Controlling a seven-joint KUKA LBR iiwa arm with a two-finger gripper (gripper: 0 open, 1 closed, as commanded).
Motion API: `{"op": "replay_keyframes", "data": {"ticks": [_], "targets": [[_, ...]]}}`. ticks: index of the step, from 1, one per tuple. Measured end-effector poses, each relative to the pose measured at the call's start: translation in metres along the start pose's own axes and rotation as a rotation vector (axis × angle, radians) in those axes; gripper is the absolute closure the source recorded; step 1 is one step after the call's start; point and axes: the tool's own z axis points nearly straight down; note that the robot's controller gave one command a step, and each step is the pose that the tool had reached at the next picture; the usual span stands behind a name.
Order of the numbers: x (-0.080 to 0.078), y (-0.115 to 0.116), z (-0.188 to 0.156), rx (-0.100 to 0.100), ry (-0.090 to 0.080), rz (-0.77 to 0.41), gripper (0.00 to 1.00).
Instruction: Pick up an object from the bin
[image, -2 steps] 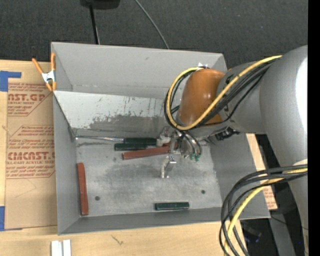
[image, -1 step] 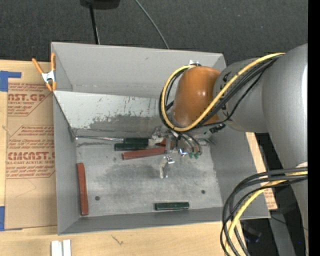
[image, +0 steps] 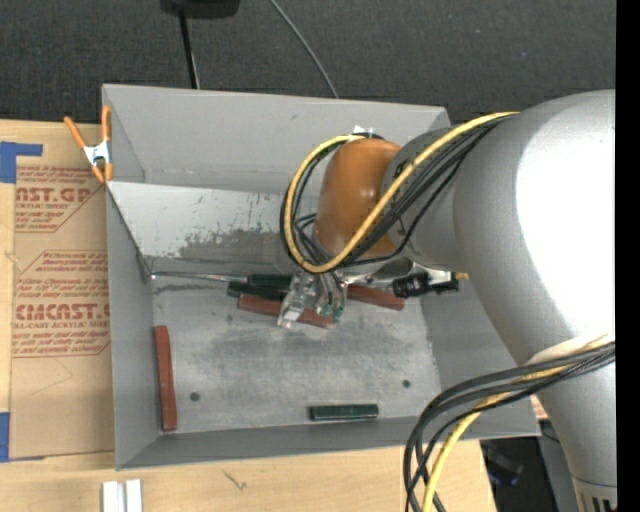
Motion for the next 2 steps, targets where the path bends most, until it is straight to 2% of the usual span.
{"op": "replay_keyframes", "data": {"ticks": [1, 2], "targets": [[0.0, 0.0, 0.0, 0.0, 0.0, 0.0, 1.0], [0.005, -0.008, -0.041, 0.006, 0.023, -0.003, 1.0]]}}
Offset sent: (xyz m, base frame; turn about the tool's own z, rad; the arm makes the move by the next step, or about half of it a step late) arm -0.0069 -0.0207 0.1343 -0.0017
